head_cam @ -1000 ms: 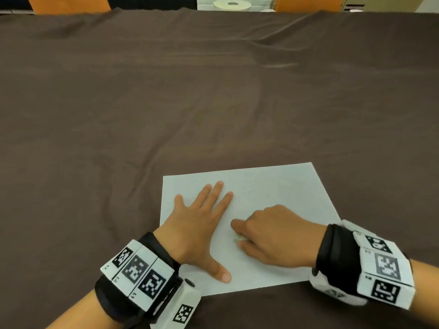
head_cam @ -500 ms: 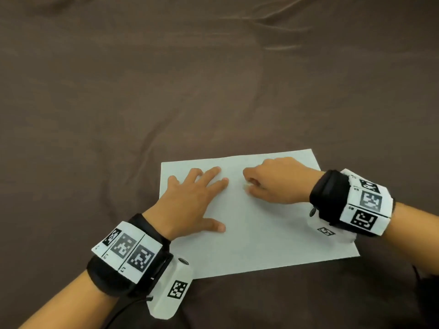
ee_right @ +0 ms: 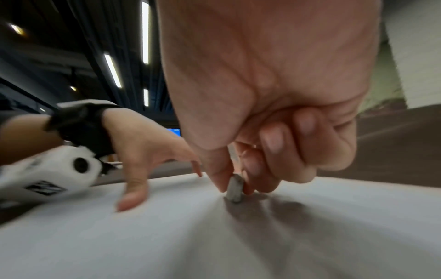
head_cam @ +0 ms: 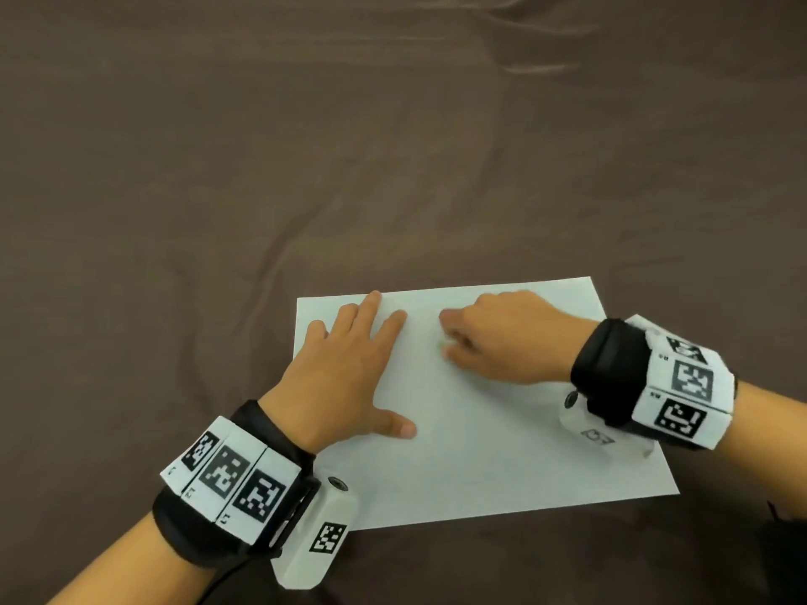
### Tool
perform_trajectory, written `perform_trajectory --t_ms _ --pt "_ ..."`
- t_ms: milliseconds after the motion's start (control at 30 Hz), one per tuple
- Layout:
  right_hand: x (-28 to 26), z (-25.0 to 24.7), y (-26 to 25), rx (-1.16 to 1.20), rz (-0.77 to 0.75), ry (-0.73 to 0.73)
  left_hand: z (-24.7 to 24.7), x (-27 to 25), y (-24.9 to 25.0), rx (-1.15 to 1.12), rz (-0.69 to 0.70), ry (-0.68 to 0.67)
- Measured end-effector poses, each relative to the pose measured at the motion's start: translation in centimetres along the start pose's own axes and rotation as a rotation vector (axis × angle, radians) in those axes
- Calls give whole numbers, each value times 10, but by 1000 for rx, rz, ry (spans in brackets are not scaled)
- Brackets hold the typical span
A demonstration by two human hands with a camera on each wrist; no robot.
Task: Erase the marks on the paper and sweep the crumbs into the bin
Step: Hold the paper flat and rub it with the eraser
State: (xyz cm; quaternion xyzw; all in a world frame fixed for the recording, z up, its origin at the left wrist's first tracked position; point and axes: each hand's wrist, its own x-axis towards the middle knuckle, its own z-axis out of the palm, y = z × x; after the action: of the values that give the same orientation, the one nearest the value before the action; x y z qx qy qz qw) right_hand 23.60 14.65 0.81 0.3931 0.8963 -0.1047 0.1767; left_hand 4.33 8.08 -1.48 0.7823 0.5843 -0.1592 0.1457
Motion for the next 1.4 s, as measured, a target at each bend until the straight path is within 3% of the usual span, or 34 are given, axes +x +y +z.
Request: perform_trajectory --t_ms 100,233,400,533,700,867,1033,1167,1267,1333,1400 --pt "1 2 -8 15 -70 -20 1 1 -2 9 -22 -24" --pt "16 -11 13 -1 58 39 4 3 -4 -58 -48 -70" --pt "15 -1 -13 -1 -124 -5 6 3 -4 -52 -58 -76" --pt "31 -12 6 -17 0 35 5 3 -3 -47 -64 -80" --pt "18 -2 -28 -36 -187 0 3 3 -3 -35 -61 -75" --pt "36 -19 13 -57 52 58 3 2 -4 -31 -51 -93" --pt "17 -4 -23 -34 -161 -28 3 3 -4 -32 -58 -86" --pt "34 -16 7 -43 44 34 5 4 -4 -39 -57 -95" --pt "30 -8 -9 -72 -20 79 6 3 -4 -31 -53 -80" --pt "21 -2 -28 -22 -116 30 6 2 -5 -25 -50 -76" --pt "18 -3 -25 41 -84 -13 7 2 -6 -14 -49 -80"
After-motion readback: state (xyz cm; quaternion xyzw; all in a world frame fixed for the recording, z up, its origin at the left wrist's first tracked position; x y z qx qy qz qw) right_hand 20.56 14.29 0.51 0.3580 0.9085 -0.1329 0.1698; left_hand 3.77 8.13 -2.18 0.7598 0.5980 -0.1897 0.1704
